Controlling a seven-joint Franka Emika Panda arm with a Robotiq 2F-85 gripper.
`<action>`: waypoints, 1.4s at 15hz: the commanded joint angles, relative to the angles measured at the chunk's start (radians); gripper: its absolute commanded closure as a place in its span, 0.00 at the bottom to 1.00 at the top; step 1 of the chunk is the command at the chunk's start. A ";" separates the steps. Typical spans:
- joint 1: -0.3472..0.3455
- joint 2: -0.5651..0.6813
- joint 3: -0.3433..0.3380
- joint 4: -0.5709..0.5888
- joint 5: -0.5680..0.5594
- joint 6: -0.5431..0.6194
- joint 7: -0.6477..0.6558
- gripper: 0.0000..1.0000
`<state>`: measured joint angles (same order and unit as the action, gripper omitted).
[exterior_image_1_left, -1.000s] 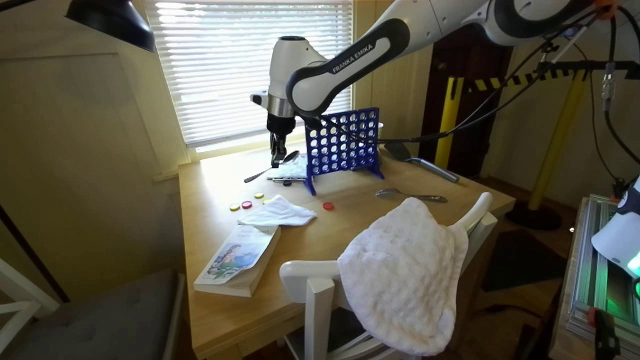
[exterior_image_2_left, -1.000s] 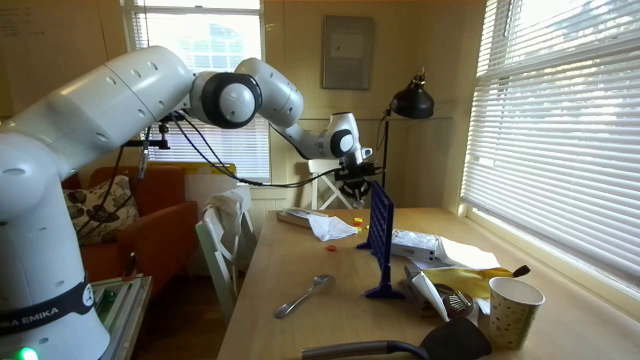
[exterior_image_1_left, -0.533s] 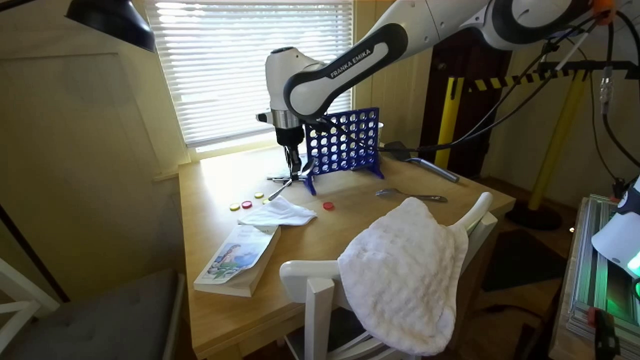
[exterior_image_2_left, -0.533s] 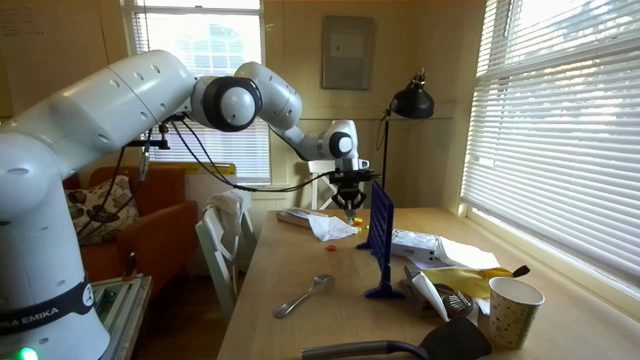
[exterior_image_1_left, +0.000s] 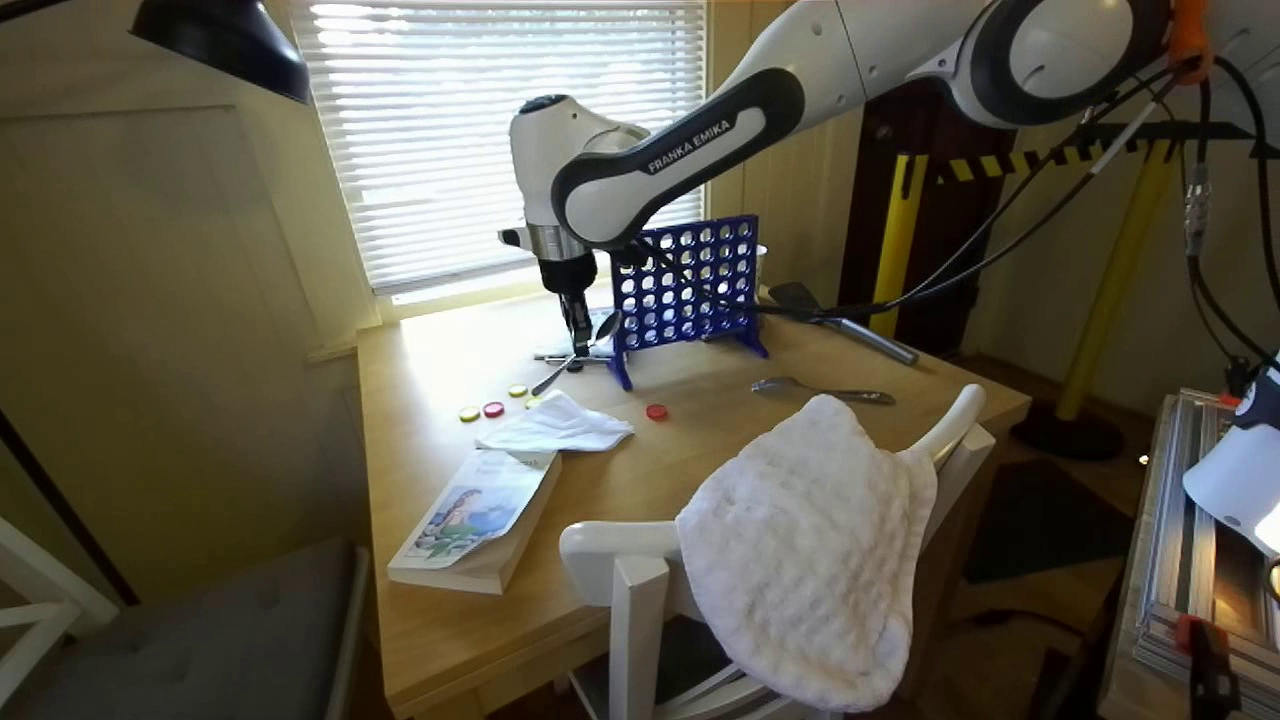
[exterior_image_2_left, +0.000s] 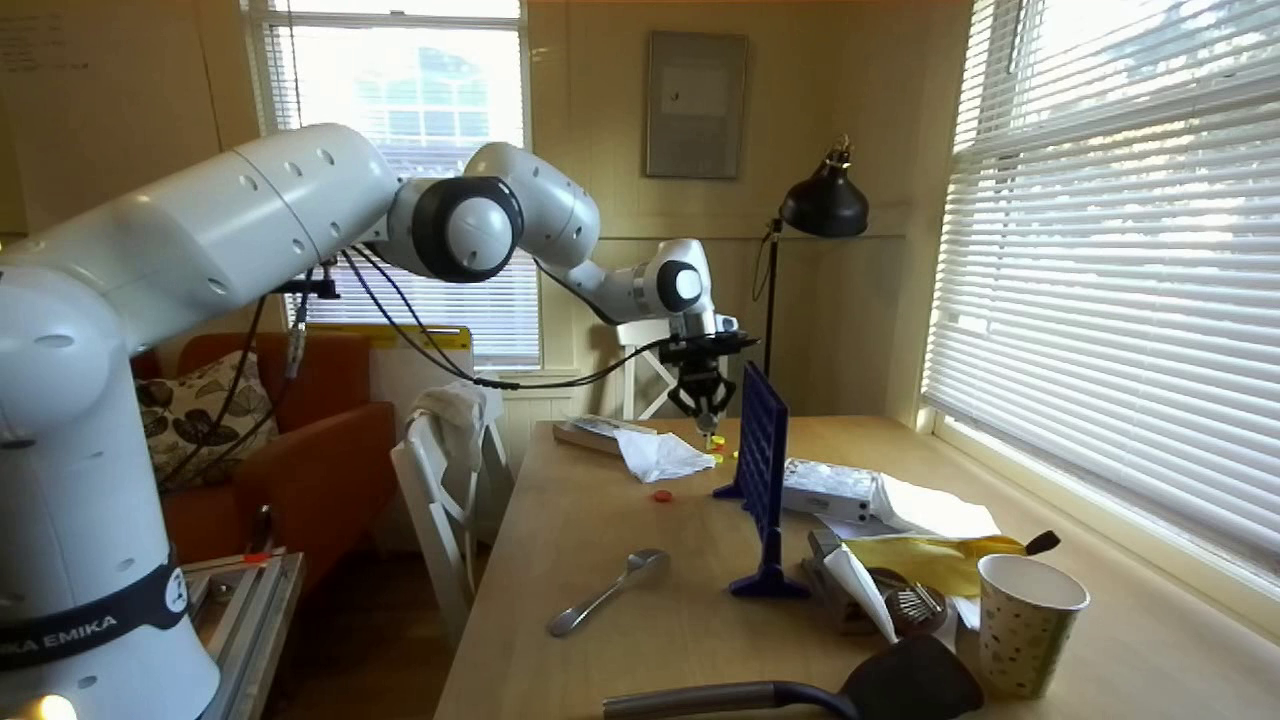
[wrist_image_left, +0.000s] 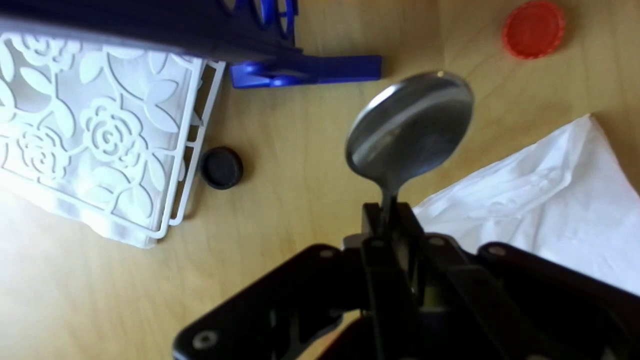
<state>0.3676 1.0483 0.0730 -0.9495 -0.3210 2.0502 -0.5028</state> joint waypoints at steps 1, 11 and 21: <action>0.021 0.052 -0.006 0.106 -0.011 -0.126 0.013 0.98; 0.066 0.149 -0.059 0.241 -0.041 -0.024 0.011 0.98; 0.068 0.227 -0.054 0.374 -0.013 -0.135 -0.013 0.98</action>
<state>0.4273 1.2322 0.0222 -0.6641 -0.3371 1.9890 -0.5009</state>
